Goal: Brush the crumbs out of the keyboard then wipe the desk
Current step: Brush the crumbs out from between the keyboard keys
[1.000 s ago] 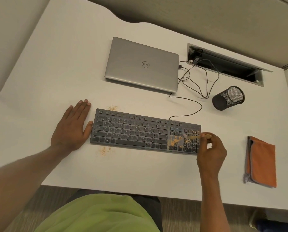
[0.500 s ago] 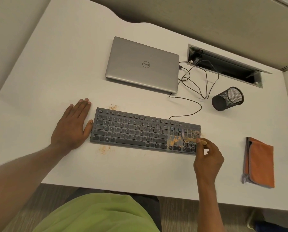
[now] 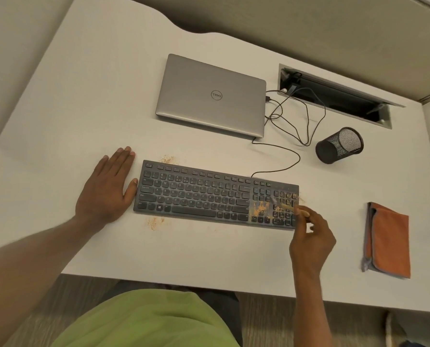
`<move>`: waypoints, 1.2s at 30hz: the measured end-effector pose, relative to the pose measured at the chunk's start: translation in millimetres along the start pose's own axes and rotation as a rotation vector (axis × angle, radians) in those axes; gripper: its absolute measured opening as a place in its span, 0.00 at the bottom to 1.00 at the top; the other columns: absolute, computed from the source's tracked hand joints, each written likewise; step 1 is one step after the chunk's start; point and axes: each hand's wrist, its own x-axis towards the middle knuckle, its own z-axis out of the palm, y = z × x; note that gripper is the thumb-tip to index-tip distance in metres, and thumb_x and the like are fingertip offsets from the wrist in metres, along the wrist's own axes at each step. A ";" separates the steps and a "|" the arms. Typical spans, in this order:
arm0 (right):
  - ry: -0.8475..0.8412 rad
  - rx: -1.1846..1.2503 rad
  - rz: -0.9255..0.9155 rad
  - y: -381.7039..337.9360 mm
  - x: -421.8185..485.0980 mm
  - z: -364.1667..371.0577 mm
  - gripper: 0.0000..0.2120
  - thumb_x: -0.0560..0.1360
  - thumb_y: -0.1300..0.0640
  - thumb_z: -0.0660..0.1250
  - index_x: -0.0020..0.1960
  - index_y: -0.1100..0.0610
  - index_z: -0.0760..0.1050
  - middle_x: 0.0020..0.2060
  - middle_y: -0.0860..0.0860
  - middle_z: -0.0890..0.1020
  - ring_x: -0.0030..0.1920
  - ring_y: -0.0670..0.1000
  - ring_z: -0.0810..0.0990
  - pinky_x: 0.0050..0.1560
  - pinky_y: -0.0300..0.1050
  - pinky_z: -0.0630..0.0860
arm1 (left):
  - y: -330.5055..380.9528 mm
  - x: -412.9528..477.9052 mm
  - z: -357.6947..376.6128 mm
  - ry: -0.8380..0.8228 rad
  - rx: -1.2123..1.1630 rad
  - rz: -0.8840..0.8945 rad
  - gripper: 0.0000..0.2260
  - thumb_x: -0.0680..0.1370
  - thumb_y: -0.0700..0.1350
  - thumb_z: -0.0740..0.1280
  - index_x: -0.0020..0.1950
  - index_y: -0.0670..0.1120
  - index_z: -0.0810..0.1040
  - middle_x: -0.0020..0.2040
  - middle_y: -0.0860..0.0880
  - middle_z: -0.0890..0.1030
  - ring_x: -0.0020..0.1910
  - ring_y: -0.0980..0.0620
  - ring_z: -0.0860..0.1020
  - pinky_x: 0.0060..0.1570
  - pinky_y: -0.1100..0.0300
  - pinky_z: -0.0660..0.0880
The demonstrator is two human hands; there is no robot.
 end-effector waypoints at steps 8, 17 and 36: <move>-0.108 -0.084 -0.168 5.7 -1.4 -20.2 0.08 0.78 0.63 0.72 0.55 0.55 0.84 0.50 0.46 0.84 0.53 0.51 0.81 0.55 0.61 0.79 | -0.9 0.4 0.1 -0.007 0.004 -0.002 0.31 0.85 0.54 0.52 0.87 0.43 0.56 0.87 0.46 0.58 0.87 0.50 0.54 0.85 0.47 0.52; -0.187 -0.155 -0.289 8.0 -5.1 -18.3 0.13 0.74 0.67 0.75 0.54 0.52 0.85 0.47 0.43 0.83 0.53 0.53 0.80 0.56 0.63 0.73 | 0.1 0.1 -0.3 -0.003 -0.002 0.000 0.31 0.85 0.55 0.51 0.87 0.43 0.56 0.87 0.46 0.58 0.86 0.49 0.55 0.85 0.46 0.52; -0.257 -0.137 -0.317 4.4 12.7 -24.2 0.12 0.76 0.66 0.74 0.53 0.51 0.85 0.48 0.37 0.82 0.53 0.46 0.77 0.57 0.62 0.73 | -0.4 -0.2 -0.3 -0.012 0.004 -0.002 0.31 0.86 0.55 0.51 0.87 0.43 0.55 0.87 0.47 0.57 0.87 0.50 0.53 0.85 0.47 0.51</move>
